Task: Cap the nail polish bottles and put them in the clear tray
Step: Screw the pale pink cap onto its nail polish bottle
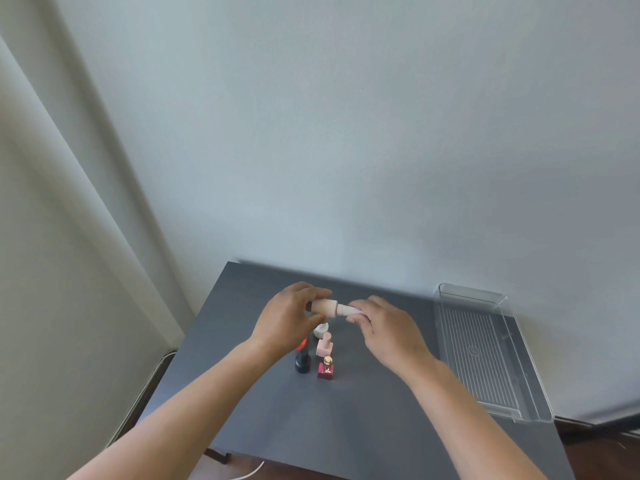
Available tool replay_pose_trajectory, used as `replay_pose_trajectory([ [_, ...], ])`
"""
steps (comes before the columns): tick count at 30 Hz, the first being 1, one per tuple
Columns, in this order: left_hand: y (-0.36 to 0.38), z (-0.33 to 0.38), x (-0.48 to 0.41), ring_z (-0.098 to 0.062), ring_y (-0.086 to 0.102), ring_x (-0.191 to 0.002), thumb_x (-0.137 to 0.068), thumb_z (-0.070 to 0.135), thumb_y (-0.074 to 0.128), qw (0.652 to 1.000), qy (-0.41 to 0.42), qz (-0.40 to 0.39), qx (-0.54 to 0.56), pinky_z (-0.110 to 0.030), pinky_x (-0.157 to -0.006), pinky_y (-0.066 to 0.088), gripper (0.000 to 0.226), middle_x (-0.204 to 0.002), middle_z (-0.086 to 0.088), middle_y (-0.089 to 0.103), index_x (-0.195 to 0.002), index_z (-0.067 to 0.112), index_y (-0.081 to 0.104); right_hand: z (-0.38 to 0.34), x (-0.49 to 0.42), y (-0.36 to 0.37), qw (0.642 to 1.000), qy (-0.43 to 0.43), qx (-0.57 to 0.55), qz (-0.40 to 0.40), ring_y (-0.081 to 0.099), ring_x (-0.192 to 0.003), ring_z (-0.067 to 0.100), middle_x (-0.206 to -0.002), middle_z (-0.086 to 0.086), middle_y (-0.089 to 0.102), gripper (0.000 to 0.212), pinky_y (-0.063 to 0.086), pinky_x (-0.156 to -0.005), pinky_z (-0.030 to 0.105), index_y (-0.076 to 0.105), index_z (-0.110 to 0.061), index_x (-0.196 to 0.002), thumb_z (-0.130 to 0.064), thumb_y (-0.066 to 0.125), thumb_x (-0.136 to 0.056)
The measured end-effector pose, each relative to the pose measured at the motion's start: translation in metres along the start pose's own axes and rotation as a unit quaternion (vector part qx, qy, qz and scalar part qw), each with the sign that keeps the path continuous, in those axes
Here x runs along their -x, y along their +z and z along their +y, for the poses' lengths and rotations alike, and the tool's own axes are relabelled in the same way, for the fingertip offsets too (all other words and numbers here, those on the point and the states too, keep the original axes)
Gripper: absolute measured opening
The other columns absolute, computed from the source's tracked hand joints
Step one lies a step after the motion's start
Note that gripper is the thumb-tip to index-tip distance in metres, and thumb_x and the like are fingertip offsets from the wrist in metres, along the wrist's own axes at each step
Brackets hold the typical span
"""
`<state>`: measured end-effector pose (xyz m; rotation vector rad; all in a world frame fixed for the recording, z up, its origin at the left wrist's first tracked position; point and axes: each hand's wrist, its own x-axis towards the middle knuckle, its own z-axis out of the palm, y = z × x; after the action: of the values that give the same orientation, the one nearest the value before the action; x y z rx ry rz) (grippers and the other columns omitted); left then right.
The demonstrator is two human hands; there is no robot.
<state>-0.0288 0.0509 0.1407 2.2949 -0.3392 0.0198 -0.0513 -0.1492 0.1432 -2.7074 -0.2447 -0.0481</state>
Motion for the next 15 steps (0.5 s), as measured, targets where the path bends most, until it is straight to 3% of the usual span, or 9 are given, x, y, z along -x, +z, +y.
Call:
replay_pose_trajectory([
  [15, 0.004, 0.002, 0.014, -0.017, 0.061, -0.096, -0.082, 0.014, 0.072, 0.988, 0.087, 0.060, -0.108, -0.035, -0.070, 0.053, 0.026, -0.101, 0.002, 0.068, -0.108, 0.015, 0.073, -0.003, -0.003, 0.003, 0.991, 0.062, -0.110, -0.052, 0.050, -0.070, 0.014, -0.079, -0.007, 0.058, 0.018, 0.034, -0.056, 0.019, 0.067, -0.026, -0.090, -0.026, 0.050, -0.099],
])
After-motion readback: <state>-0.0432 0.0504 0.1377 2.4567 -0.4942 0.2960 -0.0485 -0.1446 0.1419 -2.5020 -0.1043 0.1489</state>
